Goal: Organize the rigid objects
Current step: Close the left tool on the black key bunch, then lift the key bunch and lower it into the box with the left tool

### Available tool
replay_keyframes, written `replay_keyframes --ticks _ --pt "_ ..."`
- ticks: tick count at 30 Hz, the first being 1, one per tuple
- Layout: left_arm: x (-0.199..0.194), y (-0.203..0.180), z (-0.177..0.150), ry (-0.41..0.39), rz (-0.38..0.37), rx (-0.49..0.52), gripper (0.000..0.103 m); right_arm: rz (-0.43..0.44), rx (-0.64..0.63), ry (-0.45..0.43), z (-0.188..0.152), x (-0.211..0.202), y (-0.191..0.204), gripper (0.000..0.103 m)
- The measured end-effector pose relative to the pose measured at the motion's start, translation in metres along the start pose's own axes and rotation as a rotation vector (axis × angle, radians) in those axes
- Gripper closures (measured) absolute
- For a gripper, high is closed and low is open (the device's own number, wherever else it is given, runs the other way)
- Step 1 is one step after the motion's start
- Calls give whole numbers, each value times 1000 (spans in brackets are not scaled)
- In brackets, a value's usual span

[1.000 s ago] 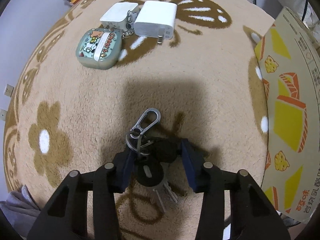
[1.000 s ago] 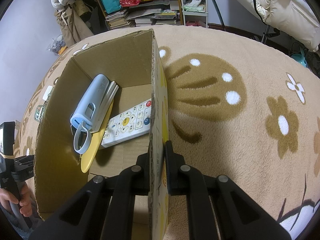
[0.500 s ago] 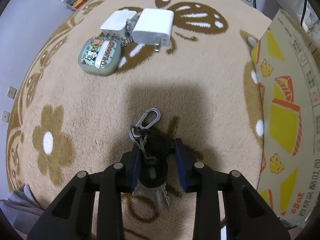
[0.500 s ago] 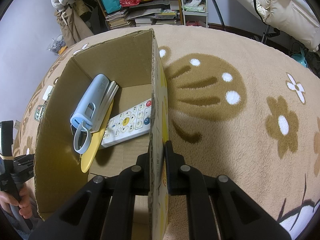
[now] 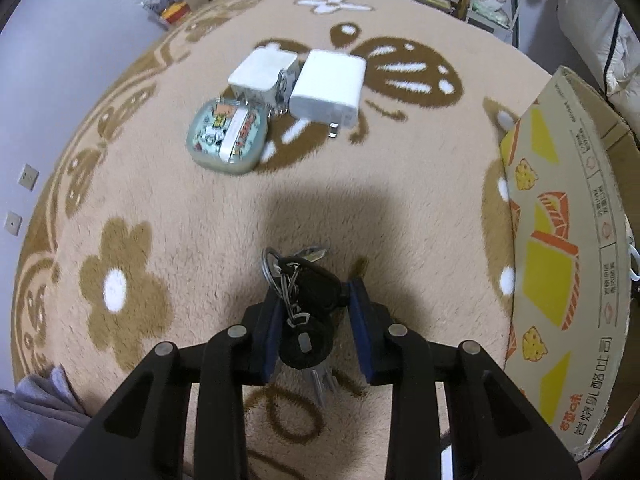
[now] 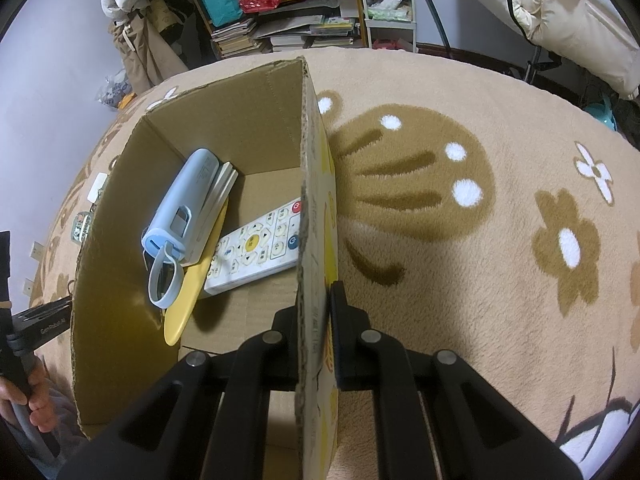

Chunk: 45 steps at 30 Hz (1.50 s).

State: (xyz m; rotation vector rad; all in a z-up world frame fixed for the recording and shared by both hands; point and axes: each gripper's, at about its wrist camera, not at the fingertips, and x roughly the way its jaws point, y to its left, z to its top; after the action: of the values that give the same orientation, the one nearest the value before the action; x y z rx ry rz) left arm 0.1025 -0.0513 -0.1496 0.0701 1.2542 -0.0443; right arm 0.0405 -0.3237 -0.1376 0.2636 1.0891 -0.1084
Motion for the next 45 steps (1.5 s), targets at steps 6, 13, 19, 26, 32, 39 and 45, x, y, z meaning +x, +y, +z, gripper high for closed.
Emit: replay_keyframes --ticks 6,13,19,26,32,39,45 --pt "-15 -4 0 -52 18 15 74 -1 -1 0 -1 0 1 93" --pt "-47 5 7 -163 83 -20 74 -1 -3 1 -1 0 1 93" --pt "-66 -1 10 -212 67 -14 74 0 -1 1 -1 0 0 93" --pt "-106 -32 8 -310 17 64 74 0 -1 1 0 0 0 93" --pt "-148 -60 9 -396 -49 126 74 0 -1 2 0 0 0 93" --pt "-188 -98 1 -472 -110 213 74 0 -1 2 0 0 0 93" --pt "-189 -131 -7 -471 -134 288 74 0 -1 2 0 0 -1 93"
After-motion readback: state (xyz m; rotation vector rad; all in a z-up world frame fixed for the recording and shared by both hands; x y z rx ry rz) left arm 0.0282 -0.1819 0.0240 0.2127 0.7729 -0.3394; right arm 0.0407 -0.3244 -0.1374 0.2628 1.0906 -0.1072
